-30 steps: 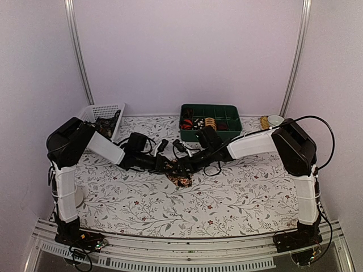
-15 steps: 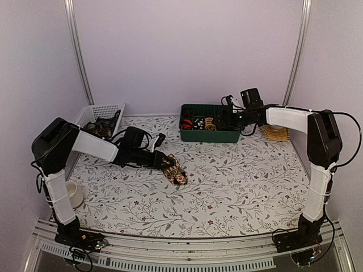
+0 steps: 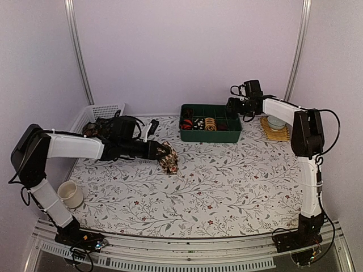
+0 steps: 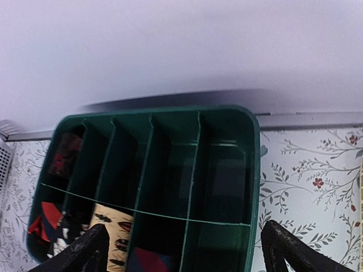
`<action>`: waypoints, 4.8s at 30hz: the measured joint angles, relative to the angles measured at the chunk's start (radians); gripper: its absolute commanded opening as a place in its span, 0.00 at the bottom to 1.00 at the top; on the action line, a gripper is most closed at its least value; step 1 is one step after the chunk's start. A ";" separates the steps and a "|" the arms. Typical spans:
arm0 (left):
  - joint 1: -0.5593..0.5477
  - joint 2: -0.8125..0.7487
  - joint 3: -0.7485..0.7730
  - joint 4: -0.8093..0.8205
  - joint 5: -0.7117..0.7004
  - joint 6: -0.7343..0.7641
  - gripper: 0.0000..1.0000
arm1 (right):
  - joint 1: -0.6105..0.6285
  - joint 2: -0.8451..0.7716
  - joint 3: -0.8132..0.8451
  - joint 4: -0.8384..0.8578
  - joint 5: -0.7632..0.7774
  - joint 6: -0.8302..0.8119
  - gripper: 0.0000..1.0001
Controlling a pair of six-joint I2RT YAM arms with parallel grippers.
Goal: Roll the ties
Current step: Pick up the tie from the center of the board, then move the storage box to the center of the board, then place the tie in the storage box.
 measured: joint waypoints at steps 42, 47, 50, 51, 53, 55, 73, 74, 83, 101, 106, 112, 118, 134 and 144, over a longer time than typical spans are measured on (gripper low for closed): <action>-0.017 -0.366 0.025 -0.126 -0.342 -0.181 0.00 | 0.399 -0.237 -0.658 0.121 -0.040 0.123 0.43; -0.050 -0.367 0.032 -0.124 -0.373 -0.236 0.00 | 0.489 -0.297 -0.740 0.116 -0.041 0.231 0.85; -0.088 -0.367 0.032 -0.116 -0.406 -0.283 0.00 | 0.504 -0.350 -0.757 0.074 -0.023 0.266 0.99; -0.103 -0.367 0.032 -0.109 -0.416 -0.299 0.00 | 0.497 -0.371 -0.758 0.066 -0.019 0.278 1.00; -0.135 -0.366 0.032 -0.082 -0.439 -0.341 0.00 | 0.464 -0.448 -0.763 0.054 -0.011 0.291 1.00; -0.163 -0.364 0.032 -0.047 -0.459 -0.376 0.00 | 0.412 -0.554 -0.775 0.054 -0.008 0.304 1.00; -0.404 0.022 0.026 0.391 -0.606 -0.732 0.00 | 0.249 -0.994 -1.024 0.078 0.021 0.344 1.00; -0.409 0.040 0.027 0.396 -0.613 -0.741 0.00 | 0.249 -0.995 -1.027 0.078 0.021 0.344 1.00; -0.423 0.110 0.055 0.391 -0.761 -0.753 0.00 | 0.249 -1.028 -1.044 0.080 0.020 0.332 1.00; -0.502 0.233 0.376 -0.157 -0.952 -0.695 0.00 | 0.249 -1.034 -1.046 0.081 0.016 0.301 1.00; -0.505 0.297 0.442 -0.278 -1.014 -0.672 0.00 | 0.249 -1.034 -1.046 0.081 0.008 0.294 1.00; -0.513 0.375 0.515 -0.356 -1.057 -0.628 0.00 | 0.249 -1.034 -1.046 0.081 -0.003 0.291 1.00; -0.547 0.492 0.729 -0.528 -1.130 -0.539 0.00 | 0.249 -1.034 -1.046 0.081 -0.006 0.289 1.00; -0.586 0.642 0.971 -0.770 -1.161 -0.455 0.36 | 0.249 -1.034 -1.038 0.081 -0.006 0.280 1.00; -0.586 0.636 0.971 -0.746 -1.150 -0.400 0.61 | 0.249 -1.034 -1.038 0.081 -0.009 0.269 1.00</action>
